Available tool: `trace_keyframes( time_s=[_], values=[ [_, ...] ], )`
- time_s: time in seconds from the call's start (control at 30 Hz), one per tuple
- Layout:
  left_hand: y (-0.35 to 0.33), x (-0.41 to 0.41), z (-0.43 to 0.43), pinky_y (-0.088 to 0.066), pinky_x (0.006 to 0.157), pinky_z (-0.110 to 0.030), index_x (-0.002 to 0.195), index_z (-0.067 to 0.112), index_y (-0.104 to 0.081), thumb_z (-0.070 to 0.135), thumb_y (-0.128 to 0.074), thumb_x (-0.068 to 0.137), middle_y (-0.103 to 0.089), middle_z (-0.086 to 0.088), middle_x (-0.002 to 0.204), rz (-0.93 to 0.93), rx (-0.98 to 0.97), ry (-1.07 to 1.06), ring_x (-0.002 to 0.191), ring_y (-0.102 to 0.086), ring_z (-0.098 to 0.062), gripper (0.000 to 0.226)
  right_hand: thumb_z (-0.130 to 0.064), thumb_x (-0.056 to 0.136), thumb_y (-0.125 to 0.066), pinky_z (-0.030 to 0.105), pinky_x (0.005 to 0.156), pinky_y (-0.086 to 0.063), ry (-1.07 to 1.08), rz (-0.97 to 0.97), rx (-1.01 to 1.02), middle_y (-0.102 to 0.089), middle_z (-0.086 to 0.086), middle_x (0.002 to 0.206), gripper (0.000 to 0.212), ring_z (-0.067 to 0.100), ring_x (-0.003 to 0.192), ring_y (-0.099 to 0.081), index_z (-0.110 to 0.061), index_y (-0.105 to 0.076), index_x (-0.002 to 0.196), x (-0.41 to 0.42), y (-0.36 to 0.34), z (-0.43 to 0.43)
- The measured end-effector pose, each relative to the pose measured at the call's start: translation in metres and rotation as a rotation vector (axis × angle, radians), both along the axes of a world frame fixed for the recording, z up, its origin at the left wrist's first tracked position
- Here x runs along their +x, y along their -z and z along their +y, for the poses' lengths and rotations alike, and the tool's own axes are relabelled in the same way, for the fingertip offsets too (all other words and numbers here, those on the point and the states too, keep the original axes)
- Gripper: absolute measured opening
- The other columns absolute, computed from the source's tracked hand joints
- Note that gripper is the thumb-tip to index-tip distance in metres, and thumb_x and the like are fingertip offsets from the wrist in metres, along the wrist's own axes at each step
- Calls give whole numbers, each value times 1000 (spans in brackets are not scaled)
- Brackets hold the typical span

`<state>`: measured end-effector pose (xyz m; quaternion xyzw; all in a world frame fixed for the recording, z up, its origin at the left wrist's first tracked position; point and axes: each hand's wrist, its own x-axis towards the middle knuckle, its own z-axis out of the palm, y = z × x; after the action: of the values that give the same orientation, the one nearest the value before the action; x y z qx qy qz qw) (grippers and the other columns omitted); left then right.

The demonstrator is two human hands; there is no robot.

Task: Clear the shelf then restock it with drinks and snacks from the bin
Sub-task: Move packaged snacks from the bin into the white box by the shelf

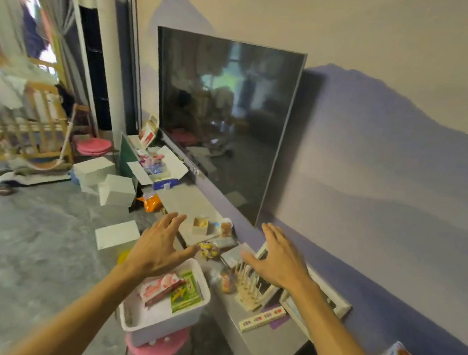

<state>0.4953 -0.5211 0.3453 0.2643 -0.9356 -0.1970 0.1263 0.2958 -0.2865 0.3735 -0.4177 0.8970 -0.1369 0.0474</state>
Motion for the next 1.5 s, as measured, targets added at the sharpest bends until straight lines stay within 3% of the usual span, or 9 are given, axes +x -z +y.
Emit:
trace_keyframes(
  time_s=[0.23, 0.37, 0.57, 0.73, 0.9, 1.07, 1.17, 1.3, 1.5],
  values=[
    [47, 31, -125, -43, 116, -49, 161, 29, -33, 88, -47, 85, -33, -6, 168, -45, 71, -116, 147, -42, -29, 98, -86, 86, -51, 48, 124, -33, -93, -80, 84, -23, 0, 174, 106, 26, 158, -28, -26, -19, 167, 9, 40, -155],
    [84, 31, -166, -44, 115, -48, 159, 26, -36, 91, -43, 82, -36, -7, 165, -120, 120, -139, 144, -46, -29, 101, -86, 88, -50, 49, 123, -32, -150, -121, 189, -21, 3, 175, 108, 26, 159, -25, -22, -17, 168, 12, 75, -206],
    [143, 16, -196, -48, 111, -47, 161, 26, -34, 95, -39, 79, -37, -3, 164, -212, 191, -147, 140, -50, -27, 107, -103, 74, -32, 50, 124, -34, -164, -158, 256, -27, 3, 173, 126, 26, 157, -29, -20, -20, 167, -1, 138, -251],
    [203, -22, -217, -49, 109, -49, 159, 23, -38, 96, -38, 78, -40, -4, 161, -275, 225, -167, 139, -50, -29, 108, -85, 84, -50, 47, 114, -41, -203, -207, 352, -44, 3, 161, 96, 25, 146, -42, -20, -40, 154, -21, 204, -278],
    [310, -69, -234, -47, 110, -48, 156, 23, -40, 94, -38, 76, -45, -3, 155, -364, 261, -174, 137, -50, -28, 107, -86, 80, -50, 50, 110, -44, -199, -230, 451, -48, 3, 153, 94, 28, 144, -41, -21, -46, 147, -56, 336, -312],
    [456, -106, -245, -35, 121, -51, 159, 26, -34, 91, -37, 78, -38, -5, 163, -461, 279, -175, 144, -44, -30, 104, -85, 83, -50, 54, 128, -19, -136, -298, 525, -14, 10, 175, 116, 34, 161, -13, -16, -12, 168, -82, 498, -333],
    [531, -120, -246, -37, 117, -49, 156, 22, -36, 83, -48, 80, -41, -6, 159, -465, 228, -189, 141, -46, -32, 98, -89, 78, -53, 55, 130, -11, -99, -317, 535, 4, 9, 177, 127, 37, 162, -1, -19, 1, 169, -86, 581, -335],
    [596, -134, -251, -39, 115, -51, 157, 21, -29, 78, -44, 69, -42, -6, 157, -498, 238, -194, 141, -45, -32, 106, -93, 69, -57, 61, 127, -15, -20, -267, 545, 12, 14, 175, 139, 44, 160, 0, -17, 5, 168, -75, 643, -340],
    [625, -140, -263, -46, 95, -50, 151, 23, -36, 69, -52, 75, -57, -7, 136, -542, 204, -213, 119, -60, -36, 89, -93, 62, -65, 63, 111, -30, 84, -175, 536, 11, 18, 174, 150, 51, 152, -15, -13, 5, 167, -55, 659, -356]
  ],
)
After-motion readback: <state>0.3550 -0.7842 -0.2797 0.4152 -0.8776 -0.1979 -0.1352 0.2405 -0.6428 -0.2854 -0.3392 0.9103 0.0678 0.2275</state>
